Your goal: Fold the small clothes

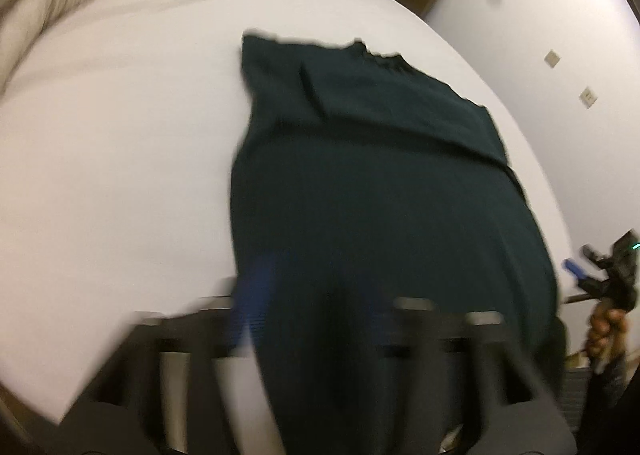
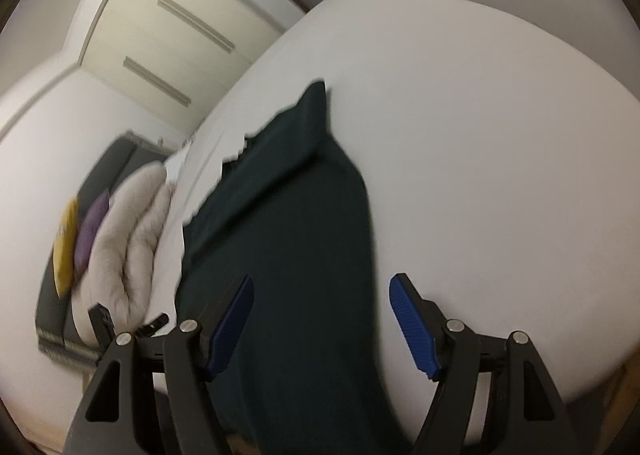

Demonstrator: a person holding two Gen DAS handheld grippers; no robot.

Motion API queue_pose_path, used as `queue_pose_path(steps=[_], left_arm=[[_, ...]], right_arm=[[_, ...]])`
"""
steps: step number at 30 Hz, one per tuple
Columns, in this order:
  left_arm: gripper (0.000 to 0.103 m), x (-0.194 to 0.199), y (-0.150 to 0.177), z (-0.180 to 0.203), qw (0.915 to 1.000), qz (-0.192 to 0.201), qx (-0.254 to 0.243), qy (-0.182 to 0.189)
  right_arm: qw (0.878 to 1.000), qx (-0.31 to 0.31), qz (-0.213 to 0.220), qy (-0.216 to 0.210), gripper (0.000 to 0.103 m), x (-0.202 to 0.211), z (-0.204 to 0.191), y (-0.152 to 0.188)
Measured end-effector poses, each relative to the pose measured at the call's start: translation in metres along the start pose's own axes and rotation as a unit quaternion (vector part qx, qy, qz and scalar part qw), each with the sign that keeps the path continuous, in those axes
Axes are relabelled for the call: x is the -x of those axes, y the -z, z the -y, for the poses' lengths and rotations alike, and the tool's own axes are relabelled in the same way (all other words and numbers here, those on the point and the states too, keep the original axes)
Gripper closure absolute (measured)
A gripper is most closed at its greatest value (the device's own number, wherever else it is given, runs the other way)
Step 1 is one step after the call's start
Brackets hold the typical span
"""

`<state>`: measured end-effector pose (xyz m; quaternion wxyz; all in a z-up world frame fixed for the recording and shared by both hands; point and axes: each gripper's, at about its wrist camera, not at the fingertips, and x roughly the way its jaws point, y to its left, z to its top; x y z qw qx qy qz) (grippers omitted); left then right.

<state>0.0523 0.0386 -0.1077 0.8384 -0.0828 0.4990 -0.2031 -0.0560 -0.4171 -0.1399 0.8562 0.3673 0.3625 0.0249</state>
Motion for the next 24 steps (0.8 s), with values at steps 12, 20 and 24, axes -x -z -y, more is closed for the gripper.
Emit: queue_pose_path(steps=[12, 20, 24], left_arm=[[0.021, 0.034, 0.101, -0.028, 0.9865, -0.017, 0.141, 0.081], [0.023, 0.023, 0.108, -0.027, 0.9866, -0.03, 0.134, 0.088], [0.023, 0.008, 0.101, -0.023, 0.9869, -0.041, 0.124, 0.095]], right_arm=[[0.998, -0.016, -0.064, -0.001, 0.03, 0.004, 0.03, 0.055], [0.995, -0.001, -0.094, -0.015, 0.031, -0.002, 0.032, 0.06], [0.994, 0.004, -0.111, -0.023, 0.036, -0.003, 0.033, 0.062]])
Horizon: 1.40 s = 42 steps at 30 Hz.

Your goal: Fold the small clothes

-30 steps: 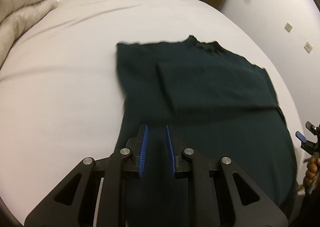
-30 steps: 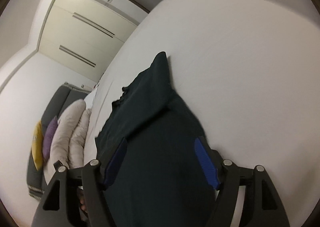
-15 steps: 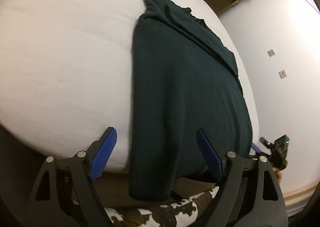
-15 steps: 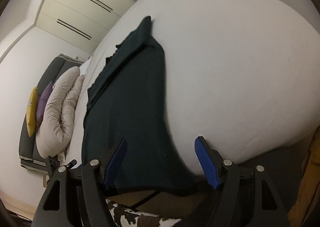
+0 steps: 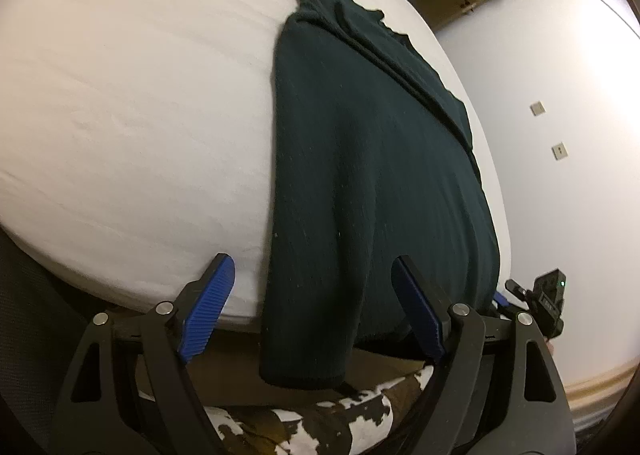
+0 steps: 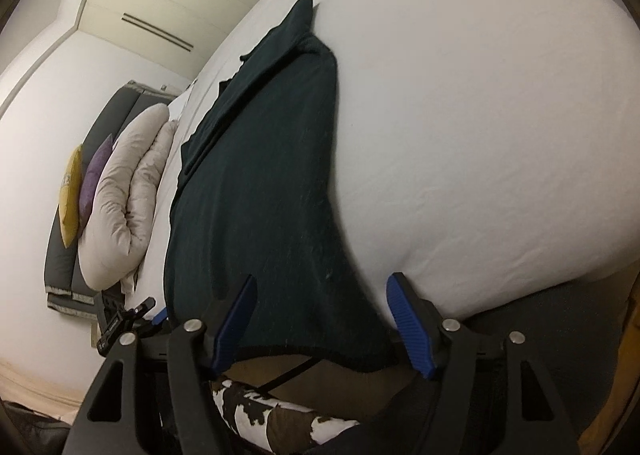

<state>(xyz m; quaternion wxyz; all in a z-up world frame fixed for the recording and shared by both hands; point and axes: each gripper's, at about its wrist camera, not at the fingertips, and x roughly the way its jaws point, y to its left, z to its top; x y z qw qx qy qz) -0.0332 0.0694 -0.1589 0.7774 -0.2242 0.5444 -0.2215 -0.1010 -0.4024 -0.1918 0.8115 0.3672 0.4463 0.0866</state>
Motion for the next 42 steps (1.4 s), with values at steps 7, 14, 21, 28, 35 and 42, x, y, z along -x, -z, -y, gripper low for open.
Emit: queue_pose_path(steps=[7, 14, 21, 28, 35, 42], left_arm=[[0.038, -0.014, 0.003, 0.005, 0.9996, -0.027, -0.012, 0.001], [0.065, -0.021, 0.007, -0.009, 0.9981, -0.05, 0.011, 0.035], [0.064, -0.024, 0.007, -0.039, 0.9897, -0.048, 0.093, 0.097], [0.087, -0.023, 0.009, -0.033, 0.9928, -0.043, 0.072, 0.085], [0.096, -0.014, 0.006, -0.026, 0.9928, -0.026, 0.064, 0.098], [0.096, -0.003, 0.007, -0.025, 0.9911, -0.014, 0.07, 0.113]], right_arm=[[1.0, 0.001, -0.014, -0.018, 0.044, -0.002, 0.003, 0.004], [0.999, -0.008, -0.012, -0.039, 0.049, -0.001, 0.01, 0.003], [0.999, -0.008, -0.013, -0.042, 0.05, -0.002, 0.011, 0.002], [0.999, -0.006, -0.014, -0.041, 0.052, -0.003, 0.011, 0.0], [0.999, -0.008, -0.019, -0.028, 0.071, -0.004, 0.015, -0.002], [0.999, -0.003, -0.027, -0.026, 0.073, -0.008, 0.016, -0.006]])
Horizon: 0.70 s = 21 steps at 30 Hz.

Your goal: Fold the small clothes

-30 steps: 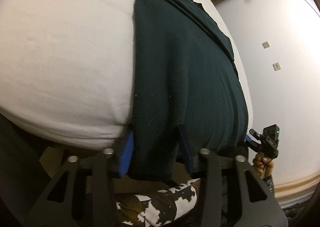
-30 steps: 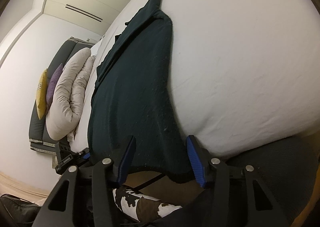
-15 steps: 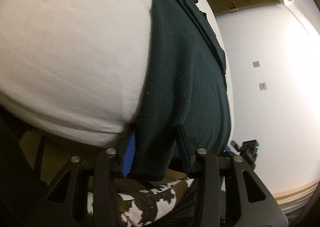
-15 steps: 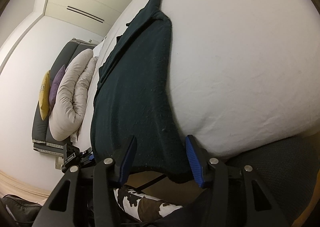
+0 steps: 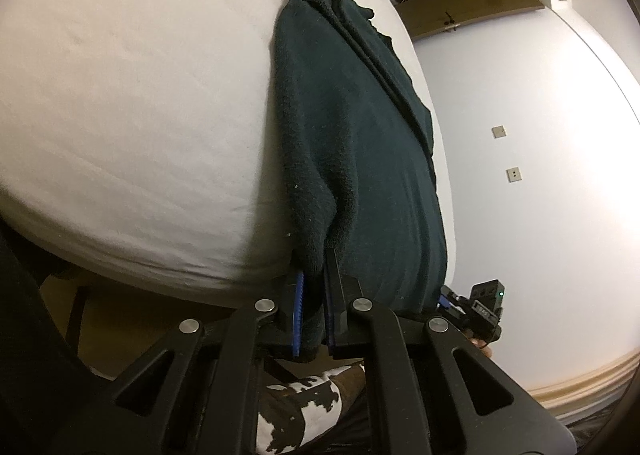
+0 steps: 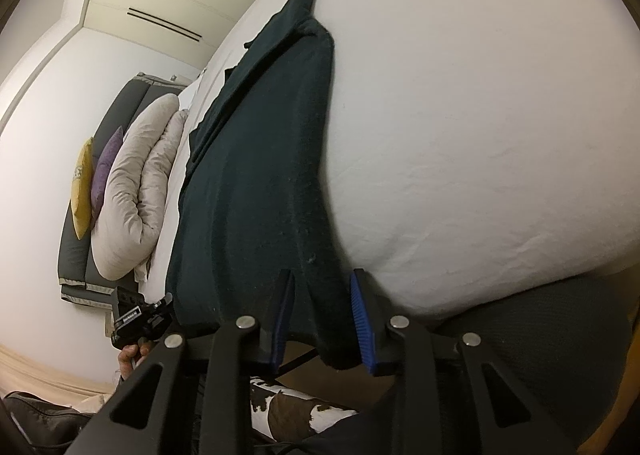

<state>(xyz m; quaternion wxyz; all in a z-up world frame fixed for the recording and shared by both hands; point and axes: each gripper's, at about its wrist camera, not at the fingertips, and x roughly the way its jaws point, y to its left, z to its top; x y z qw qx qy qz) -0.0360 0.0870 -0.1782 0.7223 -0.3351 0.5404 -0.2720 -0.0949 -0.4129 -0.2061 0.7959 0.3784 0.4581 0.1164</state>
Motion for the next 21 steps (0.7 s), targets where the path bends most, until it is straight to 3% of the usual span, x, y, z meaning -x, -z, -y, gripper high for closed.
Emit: queue_pose_path(steps=[5, 11, 19, 21], left_arm=[[0.096, 0.008, 0.003, 0.003, 0.9999, 0.007, -0.002, 0.008], [0.097, 0.015, 0.005, 0.003, 0.9998, 0.013, -0.001, 0.016], [0.097, 0.033, 0.003, 0.011, 0.9982, 0.038, -0.008, 0.044], [0.097, 0.034, 0.004, 0.01, 0.9982, 0.04, -0.006, 0.045]], right_arm=[[1.0, 0.01, -0.013, 0.018, 0.092, -0.003, -0.003, 0.001], [0.999, 0.027, -0.004, 0.018, 0.094, 0.001, -0.013, 0.003], [0.999, 0.037, 0.025, -0.03, 0.094, 0.016, -0.028, -0.003], [0.999, 0.045, 0.015, -0.017, 0.094, 0.009, -0.032, -0.005]])
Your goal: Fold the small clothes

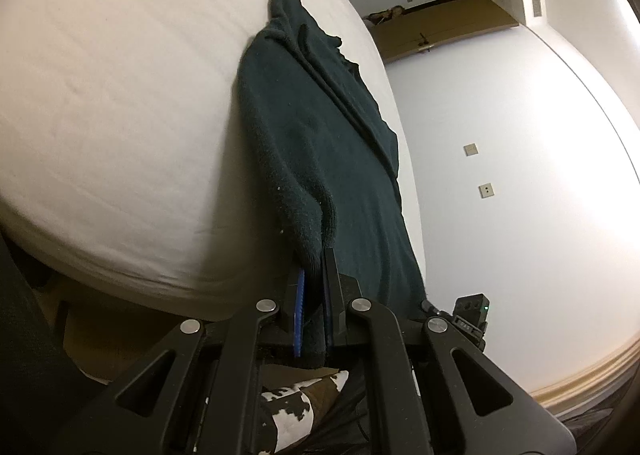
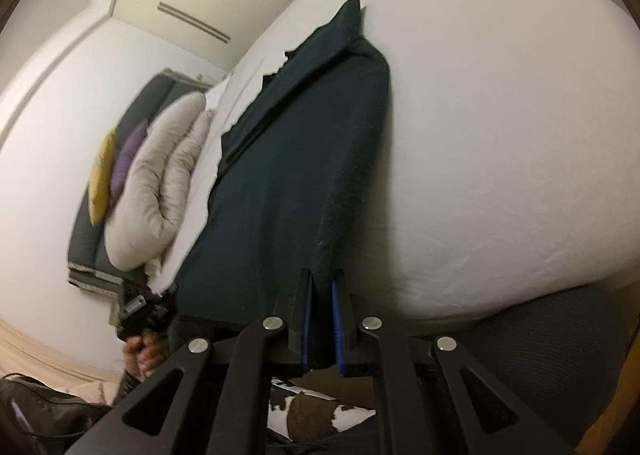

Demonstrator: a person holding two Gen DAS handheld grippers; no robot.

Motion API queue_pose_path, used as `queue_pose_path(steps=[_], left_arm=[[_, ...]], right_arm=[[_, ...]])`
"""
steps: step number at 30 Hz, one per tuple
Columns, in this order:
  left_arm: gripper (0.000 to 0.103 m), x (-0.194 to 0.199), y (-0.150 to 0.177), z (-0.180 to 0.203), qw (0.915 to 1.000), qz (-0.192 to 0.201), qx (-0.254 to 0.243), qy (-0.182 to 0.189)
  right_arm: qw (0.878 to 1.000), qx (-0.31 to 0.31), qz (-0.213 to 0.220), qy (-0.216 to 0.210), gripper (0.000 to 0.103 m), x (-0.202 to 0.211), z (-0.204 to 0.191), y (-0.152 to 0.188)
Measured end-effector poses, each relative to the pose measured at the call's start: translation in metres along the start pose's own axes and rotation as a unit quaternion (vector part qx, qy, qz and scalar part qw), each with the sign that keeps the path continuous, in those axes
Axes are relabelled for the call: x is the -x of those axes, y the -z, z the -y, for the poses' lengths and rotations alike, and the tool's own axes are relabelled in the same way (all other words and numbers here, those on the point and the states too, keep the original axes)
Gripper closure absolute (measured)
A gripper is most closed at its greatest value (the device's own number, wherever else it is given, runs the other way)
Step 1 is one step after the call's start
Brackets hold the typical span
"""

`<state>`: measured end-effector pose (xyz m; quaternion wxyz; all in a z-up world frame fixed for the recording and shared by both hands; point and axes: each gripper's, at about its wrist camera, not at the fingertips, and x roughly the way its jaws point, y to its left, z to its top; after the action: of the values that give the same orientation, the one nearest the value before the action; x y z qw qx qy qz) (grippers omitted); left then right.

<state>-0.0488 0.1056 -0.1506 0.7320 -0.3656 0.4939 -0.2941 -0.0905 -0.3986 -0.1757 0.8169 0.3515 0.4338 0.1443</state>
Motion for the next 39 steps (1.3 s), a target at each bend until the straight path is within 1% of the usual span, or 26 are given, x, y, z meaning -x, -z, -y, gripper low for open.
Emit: queue_pose_path(steps=[2, 6, 11, 16, 20, 22, 24, 28, 32, 34, 35, 37, 39], left_arm=[[0.097, 0.001, 0.001, -0.002, 1.0, 0.001, 0.006, 0.003], [0.098, 0.007, 0.001, 0.0, 0.9998, 0.01, 0.012, 0.014], [0.099, 0.018, -0.006, 0.007, 0.9986, 0.029, 0.018, 0.041], [0.099, 0.024, -0.016, 0.014, 0.9977, 0.039, 0.016, 0.053], [0.099, 0.024, -0.025, 0.021, 0.9973, 0.042, 0.014, 0.059], [0.099, 0.023, -0.029, 0.023, 0.9969, 0.044, 0.017, 0.063], [0.099, 0.023, -0.033, 0.023, 0.9965, 0.043, 0.023, 0.068], [0.099, 0.022, -0.042, 0.024, 0.9957, 0.045, 0.031, 0.075], [0.099, 0.017, -0.07, 0.035, 0.9949, 0.057, 0.022, 0.08], [0.099, 0.012, -0.095, 0.046, 0.9951, 0.065, 0.007, 0.074], [0.099, 0.009, -0.107, 0.051, 0.9951, 0.068, 0.001, 0.072], [0.099, 0.0, -0.141, 0.062, 0.9948, 0.079, -0.017, 0.063], [0.099, -0.014, -0.176, 0.069, 0.9943, 0.087, -0.022, 0.057]], right_arm=[[1.0, -0.004, -0.008, 0.004, 0.094, -0.006, -0.001, -0.001], [0.999, -0.006, 0.015, -0.044, 0.093, -0.001, -0.008, -0.003], [0.997, 0.008, 0.026, -0.077, 0.094, 0.005, -0.024, -0.012], [0.993, 0.012, 0.035, -0.114, 0.094, -0.001, -0.038, -0.027], [0.99, 0.016, 0.038, -0.131, 0.094, -0.006, -0.048, -0.037], [0.99, 0.021, 0.035, -0.133, 0.094, -0.009, -0.053, -0.042], [0.99, 0.019, 0.033, -0.136, 0.094, -0.011, -0.055, -0.045], [0.987, 0.012, 0.039, -0.156, 0.094, -0.013, -0.056, -0.057], [0.985, 0.012, 0.045, -0.168, 0.094, -0.021, -0.066, -0.087], [0.984, 0.01, 0.052, -0.17, 0.094, -0.026, -0.069, -0.106], [0.984, 0.007, 0.059, -0.17, 0.094, -0.03, -0.071, -0.122], [0.984, 0.001, 0.071, -0.164, 0.094, -0.038, -0.072, -0.151], [0.984, -0.016, 0.083, -0.158, 0.094, -0.048, -0.068, -0.181]])
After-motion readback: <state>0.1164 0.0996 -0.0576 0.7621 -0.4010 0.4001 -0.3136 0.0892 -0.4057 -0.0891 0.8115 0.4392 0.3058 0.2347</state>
